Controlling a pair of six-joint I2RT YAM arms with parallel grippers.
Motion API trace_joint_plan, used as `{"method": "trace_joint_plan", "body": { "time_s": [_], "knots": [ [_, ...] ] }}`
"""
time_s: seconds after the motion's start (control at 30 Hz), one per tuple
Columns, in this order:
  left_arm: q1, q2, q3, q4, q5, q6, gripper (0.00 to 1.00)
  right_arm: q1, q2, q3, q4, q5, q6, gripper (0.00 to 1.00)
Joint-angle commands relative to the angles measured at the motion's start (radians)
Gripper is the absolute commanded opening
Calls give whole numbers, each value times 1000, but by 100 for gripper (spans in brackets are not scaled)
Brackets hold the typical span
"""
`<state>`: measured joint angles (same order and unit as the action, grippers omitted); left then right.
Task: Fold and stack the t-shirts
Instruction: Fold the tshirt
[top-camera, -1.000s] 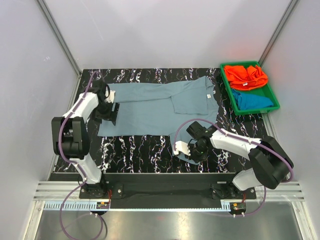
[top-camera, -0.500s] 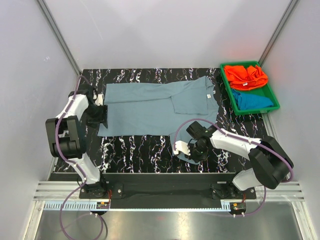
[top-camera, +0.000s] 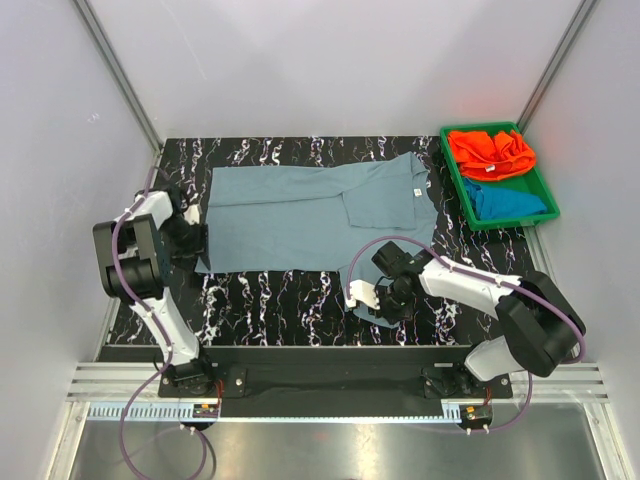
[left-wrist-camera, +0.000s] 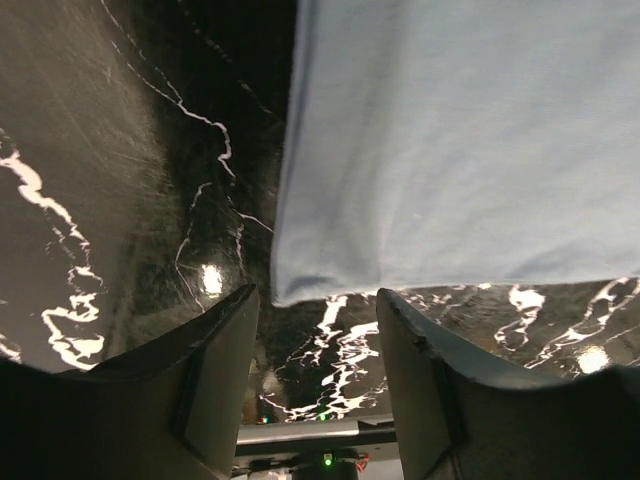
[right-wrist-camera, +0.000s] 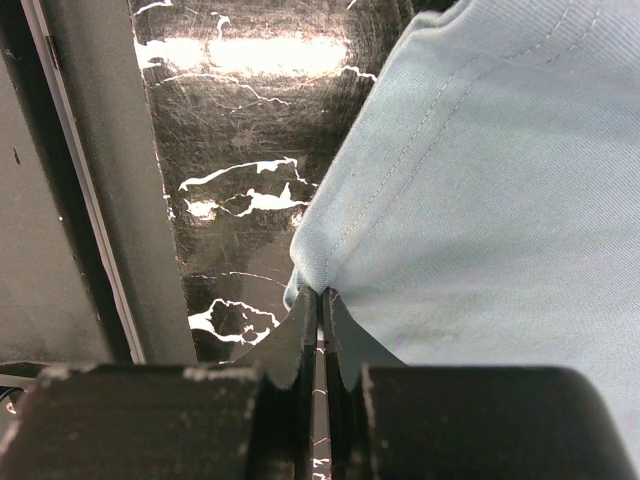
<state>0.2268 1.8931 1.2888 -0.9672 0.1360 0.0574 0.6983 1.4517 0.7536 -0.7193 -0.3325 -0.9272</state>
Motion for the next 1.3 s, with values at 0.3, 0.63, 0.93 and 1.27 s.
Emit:
{"method": "trace_joint_plan", "body": {
  "time_s": [0.3,0.63,0.93,1.27],
  "knots": [
    [26,58,43,-16,62,-4,1,10,10,43,34,6,18,0],
    [28,-18,89,-37,106,4,0,0,-33,130,67,32,116,0],
    [28,-35,222,-123,143,42,0,-25,-47,214,78,47,157,0],
    [25,-22,337,-194,148,99,0,-153,-168,260,64,93,234,0]
  ]
}}
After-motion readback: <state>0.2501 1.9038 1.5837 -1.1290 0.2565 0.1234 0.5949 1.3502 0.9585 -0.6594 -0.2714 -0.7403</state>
